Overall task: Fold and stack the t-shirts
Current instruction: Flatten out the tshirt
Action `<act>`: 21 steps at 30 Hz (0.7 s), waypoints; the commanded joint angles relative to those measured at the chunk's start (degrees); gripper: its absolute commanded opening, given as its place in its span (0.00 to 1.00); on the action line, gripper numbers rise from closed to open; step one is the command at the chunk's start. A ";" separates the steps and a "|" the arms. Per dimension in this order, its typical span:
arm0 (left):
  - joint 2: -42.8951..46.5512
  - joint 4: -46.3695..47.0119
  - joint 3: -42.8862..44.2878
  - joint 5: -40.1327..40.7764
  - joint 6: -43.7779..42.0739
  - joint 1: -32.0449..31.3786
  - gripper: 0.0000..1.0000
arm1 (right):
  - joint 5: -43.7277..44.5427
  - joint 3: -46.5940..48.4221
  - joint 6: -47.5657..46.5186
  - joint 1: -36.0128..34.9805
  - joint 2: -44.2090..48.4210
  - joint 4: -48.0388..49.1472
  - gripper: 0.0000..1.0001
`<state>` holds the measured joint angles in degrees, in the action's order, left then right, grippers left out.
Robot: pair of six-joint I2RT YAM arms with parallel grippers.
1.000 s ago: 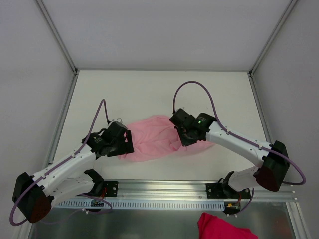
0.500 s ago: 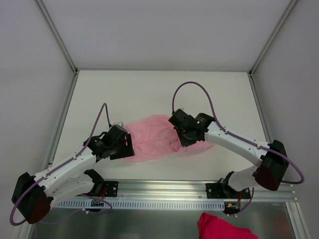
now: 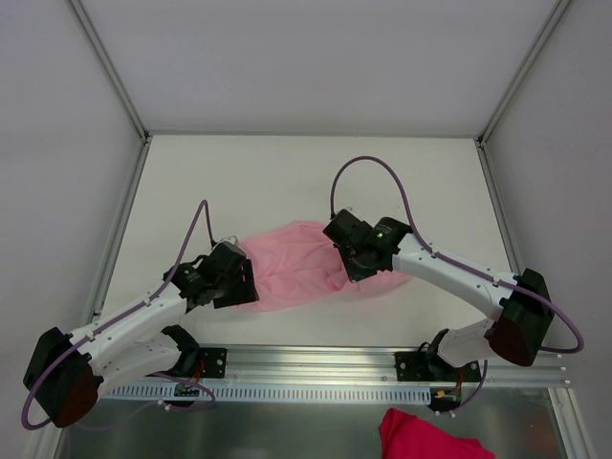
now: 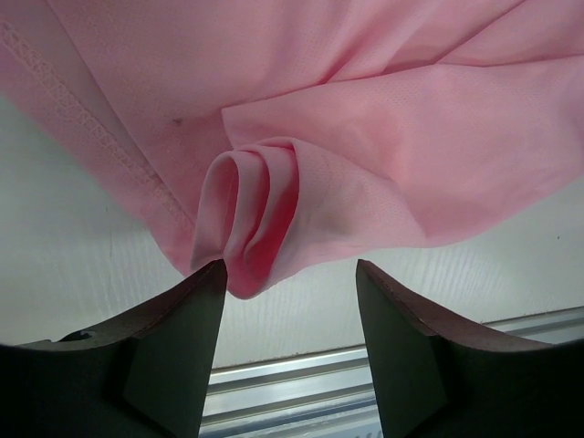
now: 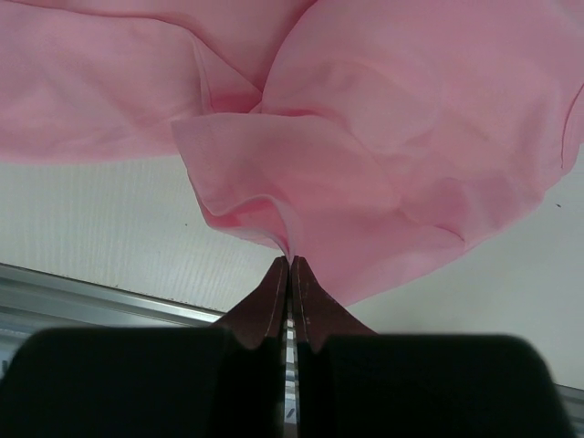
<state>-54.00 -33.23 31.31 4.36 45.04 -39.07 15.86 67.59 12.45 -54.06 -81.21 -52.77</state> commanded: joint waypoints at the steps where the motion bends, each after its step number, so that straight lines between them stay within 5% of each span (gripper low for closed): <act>1: 0.12 0.71 -1.07 -1.20 1.02 -0.75 0.59 | 2.33 1.84 0.47 -0.43 0.17 -0.84 0.01; 7: 0.56 0.28 -1.16 -0.67 1.37 -1.01 0.52 | 2.34 1.75 0.56 -0.43 0.35 -0.84 0.01; 21: 0.03 0.36 -1.08 -0.23 1.90 -1.80 0.00 | 2.42 -0.53 1.09 -0.43 0.88 0.04 0.01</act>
<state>-54.00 -33.23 30.37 4.29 46.44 -40.23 16.73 67.57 12.47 -54.06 -81.21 -52.80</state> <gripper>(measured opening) 0.026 0.024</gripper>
